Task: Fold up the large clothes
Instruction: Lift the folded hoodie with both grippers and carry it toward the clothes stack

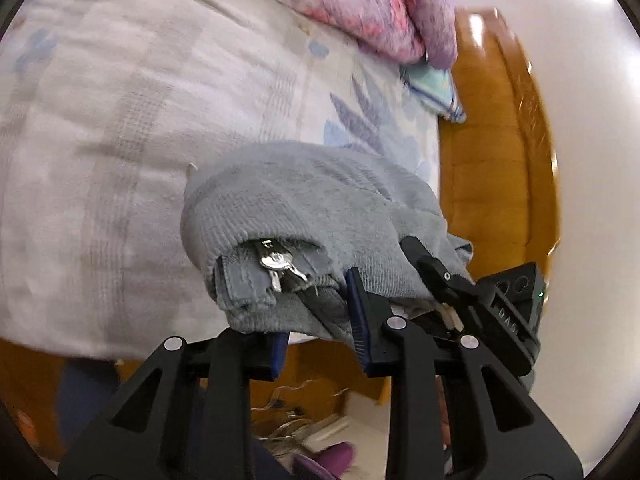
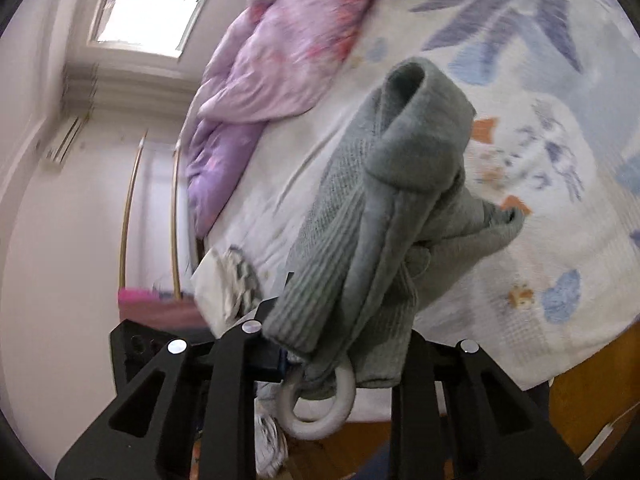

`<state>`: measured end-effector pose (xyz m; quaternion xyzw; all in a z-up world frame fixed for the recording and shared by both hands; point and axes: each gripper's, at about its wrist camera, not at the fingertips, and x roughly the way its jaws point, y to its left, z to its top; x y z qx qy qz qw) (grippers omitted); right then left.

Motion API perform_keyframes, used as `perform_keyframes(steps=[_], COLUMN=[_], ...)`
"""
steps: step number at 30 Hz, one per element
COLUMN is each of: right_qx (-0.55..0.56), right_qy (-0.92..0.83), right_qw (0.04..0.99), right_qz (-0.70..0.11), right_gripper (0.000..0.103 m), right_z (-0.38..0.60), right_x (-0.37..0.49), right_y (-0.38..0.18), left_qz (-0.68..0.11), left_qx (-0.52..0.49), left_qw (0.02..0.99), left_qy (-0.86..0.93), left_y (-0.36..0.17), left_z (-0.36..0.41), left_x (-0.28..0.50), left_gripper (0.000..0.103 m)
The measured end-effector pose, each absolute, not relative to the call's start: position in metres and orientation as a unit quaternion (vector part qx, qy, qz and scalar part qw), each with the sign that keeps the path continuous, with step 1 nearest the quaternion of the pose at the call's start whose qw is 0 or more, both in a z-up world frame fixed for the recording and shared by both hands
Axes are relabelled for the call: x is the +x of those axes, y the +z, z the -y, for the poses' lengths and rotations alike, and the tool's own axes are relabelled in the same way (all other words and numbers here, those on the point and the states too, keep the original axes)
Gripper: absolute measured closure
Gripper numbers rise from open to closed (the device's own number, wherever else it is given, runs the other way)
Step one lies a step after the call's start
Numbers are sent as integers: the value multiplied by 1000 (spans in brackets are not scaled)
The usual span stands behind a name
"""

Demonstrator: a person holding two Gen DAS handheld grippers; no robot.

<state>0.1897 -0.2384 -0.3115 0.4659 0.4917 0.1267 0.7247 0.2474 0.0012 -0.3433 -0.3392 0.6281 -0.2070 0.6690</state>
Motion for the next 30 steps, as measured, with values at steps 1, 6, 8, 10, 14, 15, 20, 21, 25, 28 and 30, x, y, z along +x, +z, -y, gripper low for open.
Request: perform_keyframes(steps=[1, 6, 8, 10, 14, 15, 20, 21, 25, 28, 30], right_qx=[458, 425, 420, 416, 411, 416, 420, 420, 430, 430, 430], right_qy=[139, 211, 233, 258, 289, 297, 322, 327, 346, 355, 356], right_qw=[726, 728, 725, 720, 718, 716, 715, 717, 717, 724, 728], right_qz=[-494, -495, -493, -491, -482, -476, -457, -451, -426, -407, -398], right_gripper=[81, 81, 81, 81, 81, 81, 81, 81, 81, 81, 81], right_z=[231, 162, 131, 86, 0, -28, -140, -162, -246, -293, -313], right_x=[193, 222, 235, 251, 284, 294, 348, 360, 423, 461, 471], right_y=[-302, -252, -239, -226, -207, -203, -178, -173, -155, -152, -159], left_qz=[-619, -575, -559, -540, -516, -511, -488, -484, -458, -439, -428], left_qx=[-339, -344, -340, -336, -330, -325, -295, -287, -251, -231, -210], left_qw=[678, 715, 732, 750, 772, 778, 807, 812, 839, 854, 865], left_qy=[-206, -197, -190, -179, -169, -166, -153, -154, -153, -153, -157], left_y=[-332, -273, -253, -236, -212, -205, -168, -161, -134, -124, -123], left_z=[-11, -74, -104, -145, -228, -250, -367, -384, -468, -510, -538], left_x=[244, 239, 240, 241, 252, 257, 296, 305, 358, 390, 409], left_gripper=[78, 78, 78, 78, 78, 78, 78, 77, 78, 78, 78])
